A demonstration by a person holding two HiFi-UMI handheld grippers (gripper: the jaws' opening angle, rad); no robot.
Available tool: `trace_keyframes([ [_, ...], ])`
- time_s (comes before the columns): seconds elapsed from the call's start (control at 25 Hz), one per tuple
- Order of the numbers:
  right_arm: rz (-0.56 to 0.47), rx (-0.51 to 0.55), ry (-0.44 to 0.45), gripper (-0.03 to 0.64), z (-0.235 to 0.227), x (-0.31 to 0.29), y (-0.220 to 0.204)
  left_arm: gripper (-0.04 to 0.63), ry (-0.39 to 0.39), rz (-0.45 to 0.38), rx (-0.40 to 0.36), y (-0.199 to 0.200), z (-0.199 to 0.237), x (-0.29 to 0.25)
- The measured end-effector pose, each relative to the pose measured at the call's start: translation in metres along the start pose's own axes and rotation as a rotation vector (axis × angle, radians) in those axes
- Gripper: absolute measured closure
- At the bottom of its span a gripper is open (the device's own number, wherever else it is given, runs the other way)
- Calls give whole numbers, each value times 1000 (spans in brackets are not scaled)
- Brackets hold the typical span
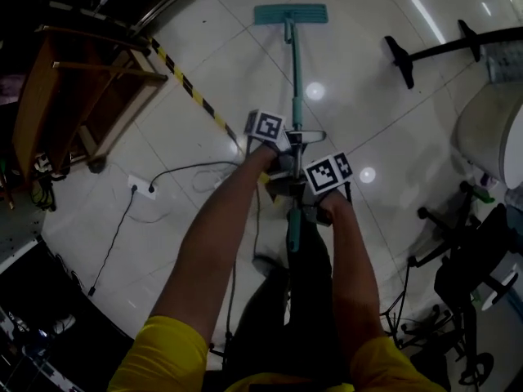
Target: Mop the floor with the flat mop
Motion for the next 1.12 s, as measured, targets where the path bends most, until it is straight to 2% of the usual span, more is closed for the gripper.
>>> trace_keyframes([
  [0.08,9,-13,4,494,-3,-4,-6,456,81,23,-27,-4,3,3],
  [0.16,-28,-30,38,508,7,0,-33,436,103,17,-19,-30,-4,2],
  [0.32,-91,-94,88,497,57,4,-129,420,42,18,93,-136,-44,-4],
  [0.44,-68,-200,106,489,101,-14,-215,423,36,102,198,-233,-82,4],
  [0.52,-81,-254,123,489,118,-25,-255,423,-5,147,210,-277,-97,6],
  [0.56,-100,-260,118,488,118,-26,-263,423,-22,161,199,-286,-97,2],
  [0.64,-149,-233,95,492,101,-17,-256,417,-30,189,168,-276,-86,-12],
  [0.68,-176,-209,87,492,90,-9,-242,417,-33,195,130,-257,-79,-21],
  [0.76,-230,-155,78,497,62,15,-194,422,-67,188,47,-197,-66,-46],
  [0.84,-272,-111,54,506,24,47,-129,436,-89,179,65,-124,-46,-77],
  [0.92,-294,-94,31,529,-7,70,-80,437,-4,203,78,-68,-24,-100],
  [1.0,-308,-94,33,536,-18,79,-55,437,124,258,-20,-36,-16,-109],
  [1.04,-313,-99,43,548,-19,78,-52,432,164,277,-71,-31,-16,-110],
  [1.12,-314,-112,56,549,-15,74,-64,436,172,273,-85,-43,-20,-106],
])
Point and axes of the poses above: the fingertips, and each gripper's own axes: x backward along the fingers, z to its left, y out of its top, the point moved 9 cm from there along x, backward along the fingers, and after that the axes turned 7 degrees about y, right-handed, at the moved point
